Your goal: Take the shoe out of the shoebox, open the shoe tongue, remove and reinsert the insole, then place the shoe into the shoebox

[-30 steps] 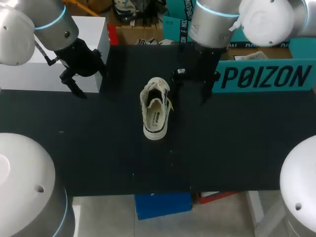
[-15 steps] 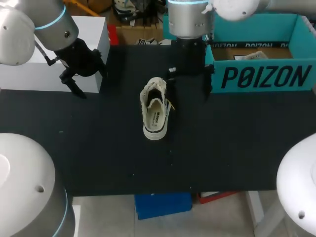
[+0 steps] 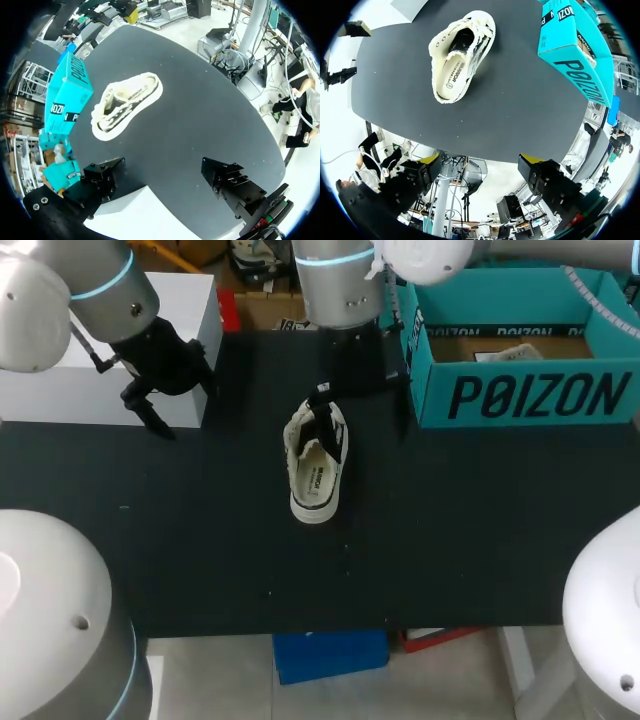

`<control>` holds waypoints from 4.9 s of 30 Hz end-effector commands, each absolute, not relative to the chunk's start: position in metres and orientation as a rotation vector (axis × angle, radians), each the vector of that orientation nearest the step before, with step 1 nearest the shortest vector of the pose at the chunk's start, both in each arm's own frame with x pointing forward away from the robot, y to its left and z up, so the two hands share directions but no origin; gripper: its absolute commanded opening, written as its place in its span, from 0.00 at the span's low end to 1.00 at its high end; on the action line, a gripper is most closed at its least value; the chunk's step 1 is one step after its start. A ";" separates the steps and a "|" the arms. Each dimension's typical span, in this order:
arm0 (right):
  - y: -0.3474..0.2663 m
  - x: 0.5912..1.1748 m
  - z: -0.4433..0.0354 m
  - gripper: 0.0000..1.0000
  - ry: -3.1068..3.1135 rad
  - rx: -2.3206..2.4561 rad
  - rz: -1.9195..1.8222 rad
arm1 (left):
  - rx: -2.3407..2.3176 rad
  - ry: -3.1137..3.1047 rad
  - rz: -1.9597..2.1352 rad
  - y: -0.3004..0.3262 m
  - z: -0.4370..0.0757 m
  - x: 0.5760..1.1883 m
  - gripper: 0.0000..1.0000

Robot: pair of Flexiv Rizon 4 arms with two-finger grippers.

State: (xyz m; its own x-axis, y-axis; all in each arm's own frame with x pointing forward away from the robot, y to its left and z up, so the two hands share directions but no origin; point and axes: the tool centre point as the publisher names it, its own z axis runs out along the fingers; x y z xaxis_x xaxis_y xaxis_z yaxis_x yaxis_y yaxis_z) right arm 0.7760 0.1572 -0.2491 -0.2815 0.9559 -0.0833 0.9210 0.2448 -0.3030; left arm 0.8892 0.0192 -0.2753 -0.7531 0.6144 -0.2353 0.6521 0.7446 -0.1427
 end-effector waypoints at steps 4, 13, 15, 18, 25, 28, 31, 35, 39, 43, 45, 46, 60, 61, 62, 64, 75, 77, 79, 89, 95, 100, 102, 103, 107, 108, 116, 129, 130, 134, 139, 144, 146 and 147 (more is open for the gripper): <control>0.160 0.785 -0.258 1.00 -2.400 -1.852 0.414 | 1.015 2.768 -0.319 0.020 -0.276 0.888 1.00; 0.169 0.804 -0.274 1.00 -2.434 -1.876 0.413 | 1.015 2.768 -0.319 0.020 -0.276 0.888 1.00; 0.168 0.810 -0.279 1.00 -2.443 -1.883 0.411 | 1.015 2.768 -0.319 0.020 -0.276 0.888 1.00; 0.169 0.817 -0.288 1.00 -2.462 -1.894 0.402 | 1.015 2.768 -0.319 0.020 -0.276 0.888 1.00; 0.166 0.834 -0.300 1.00 -2.480 -1.987 0.313 | 1.015 2.768 -0.319 0.020 -0.276 0.888 1.00; 0.166 0.837 -0.300 1.00 -2.486 -2.023 0.246 | 1.015 2.768 -0.319 0.020 -0.276 0.888 1.00; 0.167 0.839 -0.301 1.00 -2.484 -2.003 0.138 | 1.015 2.768 -0.319 0.020 -0.276 0.888 1.00; 0.169 0.838 -0.300 1.00 -2.476 -1.962 0.103 | 1.015 2.768 -0.319 0.020 -0.276 0.888 1.00; 0.169 0.838 -0.300 1.00 -2.476 -1.962 0.103 | 1.015 2.768 -0.319 0.020 -0.276 0.888 1.00; 0.169 0.838 -0.300 1.00 -2.476 -1.962 0.103 | 1.015 2.768 -0.319 0.020 -0.276 0.888 1.00; 0.169 0.838 -0.300 1.00 -2.476 -1.962 0.103 | 1.015 2.768 -0.319 0.020 -0.276 0.888 1.00; 0.169 0.838 -0.300 1.00 -2.476 -1.962 0.103 | 1.015 2.768 -0.319 0.020 -0.276 0.888 1.00; 0.174 0.862 -0.328 1.00 -2.523 -2.010 0.159 | 1.015 2.768 -0.319 0.020 -0.276 0.888 1.00; 0.175 0.863 -0.330 1.00 -2.522 -2.015 0.159 | 1.015 2.768 -0.319 0.020 -0.276 0.888 1.00; 0.174 0.865 -0.332 1.00 -2.520 -2.021 0.157 | 1.015 2.768 -0.319 0.020 -0.276 0.888 1.00; 0.173 0.869 -0.337 1.00 -2.516 -2.034 0.154 | 1.015 2.768 -0.319 0.020 -0.276 0.888 1.00; 0.162 0.889 -0.351 1.00 -2.524 -2.077 0.154 | 1.015 2.768 -0.319 0.020 -0.276 0.888 1.00; 0.162 0.892 -0.354 1.00 -2.524 -2.080 0.152 | 1.015 2.768 -0.319 0.020 -0.276 0.888 1.00; 0.161 0.893 -0.357 1.00 -2.515 -2.082 0.142 | 1.015 2.768 -0.319 0.020 -0.276 0.888 1.00; 0.156 0.896 -0.373 1.00 -2.495 -2.101 0.128 | 1.015 2.768 -0.319 0.020 -0.276 0.888 1.00; 0.155 0.896 -0.382 1.00 -2.482 -2.106 0.125 | 1.015 2.768 -0.319 0.020 -0.276 0.888 1.00; 0.155 0.900 -0.384 1.00 -2.475 -2.113 0.116 | 1.015 2.768 -0.319 0.020 -0.276 0.888 1.00; 0.156 0.902 -0.385 1.00 -2.470 -2.118 0.107 | 1.015 2.768 -0.319 0.020 -0.276 0.888 1.00; 0.157 0.903 -0.385 1.00 -2.464 -2.123 0.099 | 1.015 2.768 -0.319 0.020 -0.276 0.888 1.00; 0.162 0.907 -0.389 1.00 -2.460 -2.128 0.092 | 1.015 2.768 -0.319 0.020 -0.276 0.888 1.00; 0.163 0.908 -0.390 1.00 -2.459 -2.128 0.091 | 1.015 2.768 -0.319 0.020 -0.276 0.888 1.00; 0.170 0.906 -0.403 1.00 -2.432 -2.125 0.092 | 1.015 2.768 -0.319 0.020 -0.276 0.888 1.00; 0.173 0.907 -0.406 0.00 -2.421 -2.095 0.046 | 1.015 2.768 -0.319 0.020 -0.276 0.888 1.00; 0.173 0.907 -0.406 0.00 -2.421 -2.095 0.046 | 1.015 2.768 -0.319 0.020 -0.276 0.888 1.00; 0.173 0.907 -0.406 0.00 -2.421 -2.095 0.046 | 1.015 2.768 -0.319 0.020 -0.276 0.888 1.00; 0.173 0.907 -0.406 0.00 -2.421 -2.095 0.046 | 1.015 2.768 -0.319 0.020 -0.276 0.888 1.00; 0.173 0.907 -0.406 0.00 -2.421 -2.095 0.046 | 1.015 2.768 -0.319 0.020 -0.276 0.888 1.00; 0.173 0.907 -0.406 0.00 -2.421 -2.095 0.046 | 1.015 2.768 -0.319 0.020 -0.276 0.888 1.00; 0.173 0.907 -0.406 0.00 -2.421 -2.095 0.046 | 1.015 2.768 -0.319 0.020 -0.276 0.888 1.00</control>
State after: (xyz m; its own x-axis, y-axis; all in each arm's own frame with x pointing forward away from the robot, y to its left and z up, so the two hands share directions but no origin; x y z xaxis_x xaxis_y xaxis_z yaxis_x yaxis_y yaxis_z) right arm 0.9064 0.1739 -0.4060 -0.1428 0.9876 -0.0657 0.9894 0.1442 0.0164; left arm 0.8891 0.0193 -0.2752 -0.7531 0.6144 -0.2354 0.6521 0.7446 -0.1426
